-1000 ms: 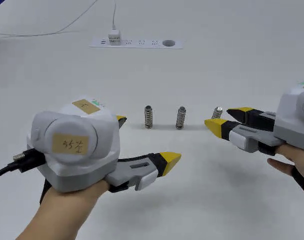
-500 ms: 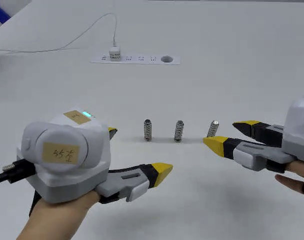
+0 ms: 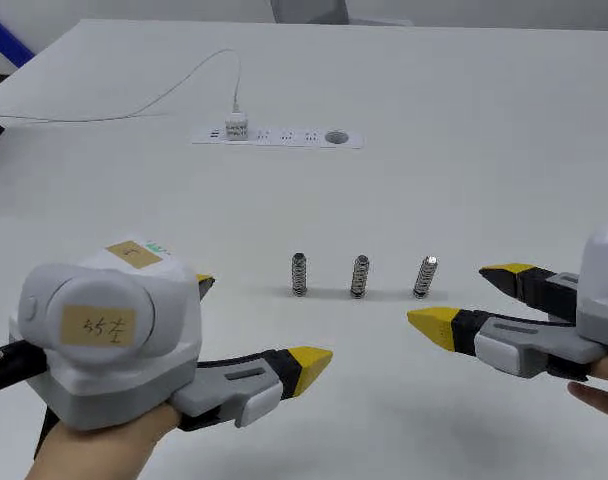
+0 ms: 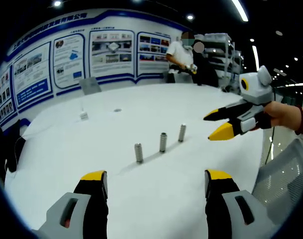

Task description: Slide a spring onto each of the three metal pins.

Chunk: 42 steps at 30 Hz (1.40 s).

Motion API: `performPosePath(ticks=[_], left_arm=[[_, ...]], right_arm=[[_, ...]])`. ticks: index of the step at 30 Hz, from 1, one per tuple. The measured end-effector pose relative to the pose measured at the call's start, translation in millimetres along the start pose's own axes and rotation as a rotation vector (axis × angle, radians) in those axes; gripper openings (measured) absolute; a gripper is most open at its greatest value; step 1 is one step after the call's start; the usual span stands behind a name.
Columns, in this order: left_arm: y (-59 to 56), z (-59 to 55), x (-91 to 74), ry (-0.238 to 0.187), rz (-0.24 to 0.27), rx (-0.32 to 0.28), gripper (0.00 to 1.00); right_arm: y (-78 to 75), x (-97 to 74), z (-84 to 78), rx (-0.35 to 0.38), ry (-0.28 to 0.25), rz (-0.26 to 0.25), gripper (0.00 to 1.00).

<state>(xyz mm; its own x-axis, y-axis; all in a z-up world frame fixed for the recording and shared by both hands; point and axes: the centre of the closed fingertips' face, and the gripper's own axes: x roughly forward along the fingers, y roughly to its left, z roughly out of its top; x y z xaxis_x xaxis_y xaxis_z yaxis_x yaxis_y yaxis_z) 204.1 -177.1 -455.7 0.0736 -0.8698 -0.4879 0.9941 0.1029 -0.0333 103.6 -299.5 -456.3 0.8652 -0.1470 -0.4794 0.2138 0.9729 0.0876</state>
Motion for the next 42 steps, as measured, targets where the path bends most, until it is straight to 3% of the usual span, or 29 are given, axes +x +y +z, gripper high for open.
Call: performPosePath(ticks=[13,28,42], left_arm=[[3.1,-6.2,-10.0,0.012,0.014,-0.026,0.85],[1.2,-11.4,-21.9,0.028,0.021,-0.039,0.91],[-3.4,-13.8,-25.4,0.037,0.015,-0.041,0.95]], right_arm=[[9.9,-13.4,-6.5,0.027,0.02,-0.008,0.73],[22.4,-23.0,-8.7,0.046,0.006,0.0,0.77],[24.5,-28.1,-8.3,0.042,0.004,0.0,0.81]])
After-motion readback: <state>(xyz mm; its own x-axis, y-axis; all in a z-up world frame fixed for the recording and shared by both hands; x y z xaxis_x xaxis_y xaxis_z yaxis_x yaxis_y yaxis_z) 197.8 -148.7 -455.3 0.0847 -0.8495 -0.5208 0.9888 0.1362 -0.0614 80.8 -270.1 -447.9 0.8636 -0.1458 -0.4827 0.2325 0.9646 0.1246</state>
